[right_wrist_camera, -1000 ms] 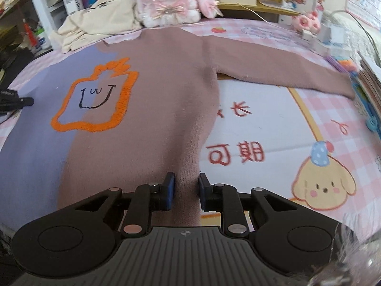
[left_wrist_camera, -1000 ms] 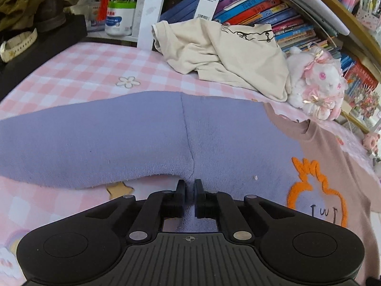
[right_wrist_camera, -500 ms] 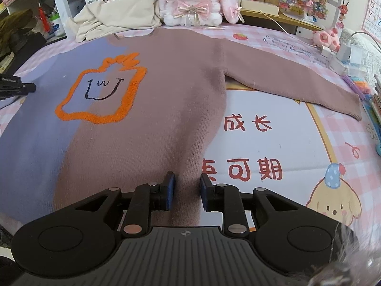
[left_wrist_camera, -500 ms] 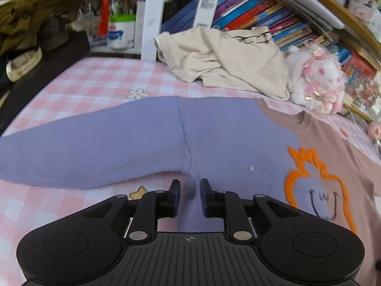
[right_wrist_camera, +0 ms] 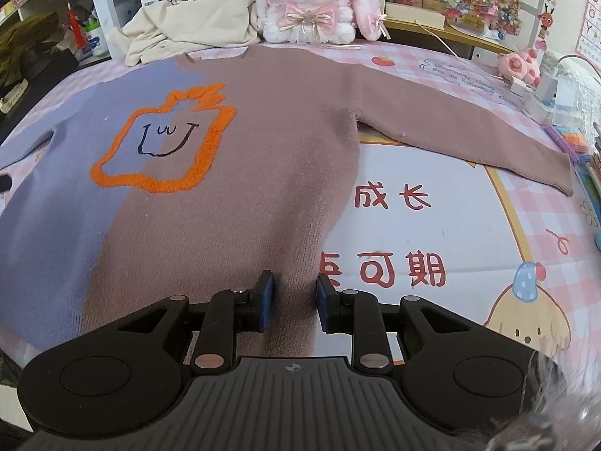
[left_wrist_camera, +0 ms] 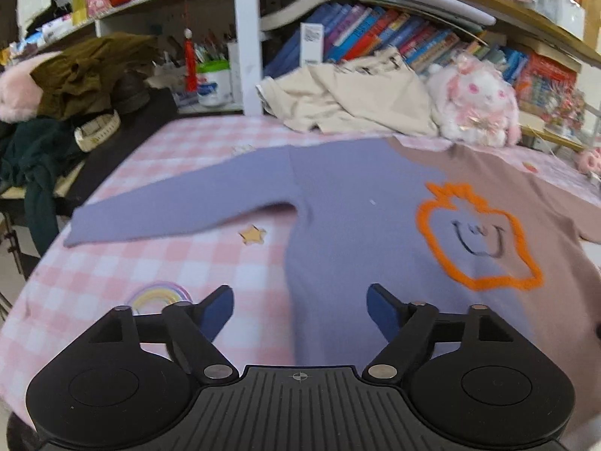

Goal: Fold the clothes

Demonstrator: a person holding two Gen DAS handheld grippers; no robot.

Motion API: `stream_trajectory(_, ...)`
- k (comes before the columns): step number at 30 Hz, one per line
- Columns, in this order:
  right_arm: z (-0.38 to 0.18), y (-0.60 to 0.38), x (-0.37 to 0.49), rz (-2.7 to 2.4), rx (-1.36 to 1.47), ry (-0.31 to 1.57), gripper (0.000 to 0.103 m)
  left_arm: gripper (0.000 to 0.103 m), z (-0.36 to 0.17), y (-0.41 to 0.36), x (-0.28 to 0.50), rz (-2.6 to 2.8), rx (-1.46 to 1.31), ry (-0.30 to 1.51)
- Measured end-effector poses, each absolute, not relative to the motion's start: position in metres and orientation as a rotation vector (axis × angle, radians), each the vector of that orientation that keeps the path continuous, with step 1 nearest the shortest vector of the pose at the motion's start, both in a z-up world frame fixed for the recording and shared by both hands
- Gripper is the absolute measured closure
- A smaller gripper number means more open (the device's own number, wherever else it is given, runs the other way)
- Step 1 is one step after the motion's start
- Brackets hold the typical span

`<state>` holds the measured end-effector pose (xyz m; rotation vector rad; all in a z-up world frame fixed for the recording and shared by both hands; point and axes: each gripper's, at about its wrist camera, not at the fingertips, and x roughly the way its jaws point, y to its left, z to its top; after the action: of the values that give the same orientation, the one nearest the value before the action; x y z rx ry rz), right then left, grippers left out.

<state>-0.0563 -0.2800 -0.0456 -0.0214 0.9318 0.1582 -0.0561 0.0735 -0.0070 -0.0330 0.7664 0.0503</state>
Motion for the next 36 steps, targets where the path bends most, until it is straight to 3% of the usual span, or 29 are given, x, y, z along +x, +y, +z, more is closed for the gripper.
stream_trajectory(23,-0.046,-0.283,-0.062,0.167,-0.019,0.919,0.073,0.018,-0.013,0.063,-0.078,0.034,-0.016,0.831)
stream_trajectory(30,-0.045,-0.287,-0.064,0.144,0.019,0.942,0.061,0.018,-0.015,0.067,-0.085,0.027,-0.034,0.855)
stream_trajectory(34,-0.045,-0.284,-0.070,0.158,0.035,0.949,0.044,0.018,-0.014,0.069,-0.088,0.021,-0.037,0.851)
stream_trajectory(36,-0.045,-0.280,-0.072,0.163,0.025,0.950,0.044,0.018,-0.013,0.070,-0.088,0.025,-0.036,0.855)
